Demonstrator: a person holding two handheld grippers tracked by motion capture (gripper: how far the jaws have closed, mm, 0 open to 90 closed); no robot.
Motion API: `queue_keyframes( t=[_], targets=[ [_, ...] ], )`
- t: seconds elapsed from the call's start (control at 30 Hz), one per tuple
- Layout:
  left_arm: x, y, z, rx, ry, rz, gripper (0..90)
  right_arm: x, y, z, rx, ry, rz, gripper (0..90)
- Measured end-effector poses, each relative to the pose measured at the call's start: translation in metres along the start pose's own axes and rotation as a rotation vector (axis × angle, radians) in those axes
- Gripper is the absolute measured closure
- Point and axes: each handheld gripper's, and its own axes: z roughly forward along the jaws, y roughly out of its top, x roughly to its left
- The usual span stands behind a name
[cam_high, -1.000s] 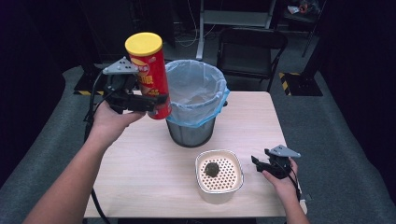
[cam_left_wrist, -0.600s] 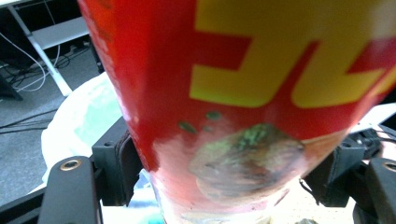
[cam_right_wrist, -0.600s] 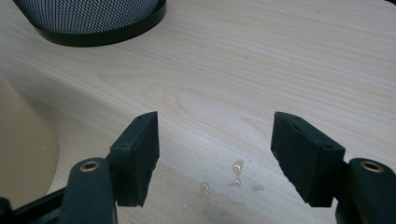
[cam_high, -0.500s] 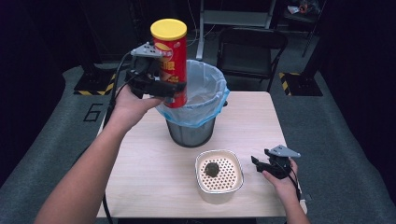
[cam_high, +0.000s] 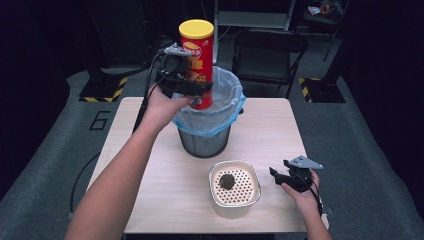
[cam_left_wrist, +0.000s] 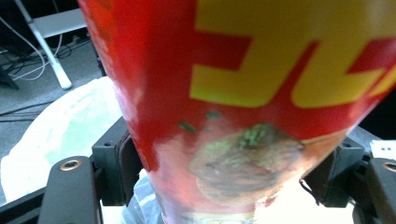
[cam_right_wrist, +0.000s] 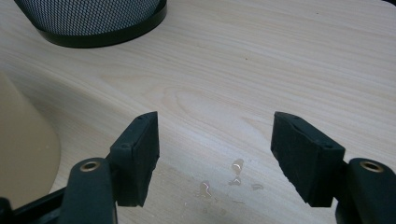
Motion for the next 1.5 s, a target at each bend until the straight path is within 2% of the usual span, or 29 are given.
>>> queue_keyframes(
  t=[0.17,0.57,0.67,0.7,0.87,0.97,1.03,1.1,1.13,1.17,1.33,1.47,1.5],
  targets=[
    [0.004,0.001,0.014,-0.01,0.024,-0.012,24.2,0.001,0.0,0.001,0.003,0.003,-0.004,32.3],
    [0.02,-0.01,0.059,-0.009,0.025,-0.045,24.2,0.002,0.0,0.004,0.01,0.015,-0.028,32.4],
    [0.024,-0.014,0.068,0.007,0.025,-0.065,24.2,0.002,0.0,0.004,0.01,0.013,-0.032,32.4],
    [0.026,-0.015,0.072,0.022,0.015,-0.083,24.2,0.002,0.0,0.004,0.008,0.013,-0.035,32.4],
    [0.034,-0.019,0.085,0.09,0.011,-0.101,24.2,0.003,0.0,0.004,0.011,0.017,-0.026,32.4],
    [0.038,-0.019,0.086,0.111,0.0,-0.116,24.0,0.003,0.0,0.004,0.012,0.02,-0.028,32.4],
    [0.04,-0.019,0.086,0.152,0.003,-0.119,23.5,0.004,0.0,0.005,0.012,0.02,-0.015,32.4],
    [0.042,-0.02,0.085,0.162,-0.004,-0.128,20.8,0.004,0.0,0.005,0.01,0.019,-0.021,32.4],
    [0.042,-0.021,0.084,0.149,0.012,-0.135,20.0,0.004,0.0,0.005,0.01,0.021,-0.016,32.4],
    [0.042,-0.021,0.082,0.153,0.014,-0.122,18.9,0.004,0.0,0.005,0.01,0.02,-0.019,32.4],
    [0.041,-0.022,0.074,0.137,0.023,-0.124,17.3,0.004,0.0,0.004,0.011,0.024,-0.021,32.4],
    [0.043,-0.022,0.061,0.113,0.013,-0.123,18.7,0.003,0.0,0.004,0.01,0.019,-0.028,32.4],
    [0.043,-0.023,0.057,0.108,0.007,-0.125,19.4,0.003,0.0,0.004,0.007,0.018,-0.016,32.4]
  ],
)
